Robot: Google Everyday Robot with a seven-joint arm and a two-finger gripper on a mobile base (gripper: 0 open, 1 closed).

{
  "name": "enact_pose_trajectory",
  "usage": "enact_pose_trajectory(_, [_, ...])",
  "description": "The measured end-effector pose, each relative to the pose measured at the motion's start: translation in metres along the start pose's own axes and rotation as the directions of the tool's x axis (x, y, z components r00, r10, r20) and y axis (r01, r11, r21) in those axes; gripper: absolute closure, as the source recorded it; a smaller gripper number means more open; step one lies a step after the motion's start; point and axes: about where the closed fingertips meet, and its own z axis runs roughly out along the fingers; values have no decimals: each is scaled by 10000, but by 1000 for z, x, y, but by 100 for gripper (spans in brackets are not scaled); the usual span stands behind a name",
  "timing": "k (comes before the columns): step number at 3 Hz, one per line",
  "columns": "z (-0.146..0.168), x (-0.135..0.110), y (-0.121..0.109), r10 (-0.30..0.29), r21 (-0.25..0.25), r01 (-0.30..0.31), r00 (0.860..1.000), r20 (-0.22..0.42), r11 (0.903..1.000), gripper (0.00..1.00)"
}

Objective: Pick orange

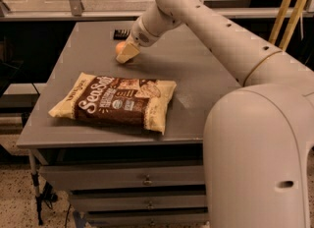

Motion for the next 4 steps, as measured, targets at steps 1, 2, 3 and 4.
enact_pose_trajectory(1, [3, -2, 1, 22, -143, -21, 10000, 85, 9999, 64])
enact_pose_trajectory(2, [-13, -14, -1, -82, -139, 94, 9967, 804, 9999, 88])
enact_pose_trajectory(3, [-46, -34, 3, -553, 17, 560, 9813, 1845, 9984, 100])
enact_pose_trajectory(4, [-79, -45, 7, -1074, 352, 1017, 9603, 2575, 9942, 100])
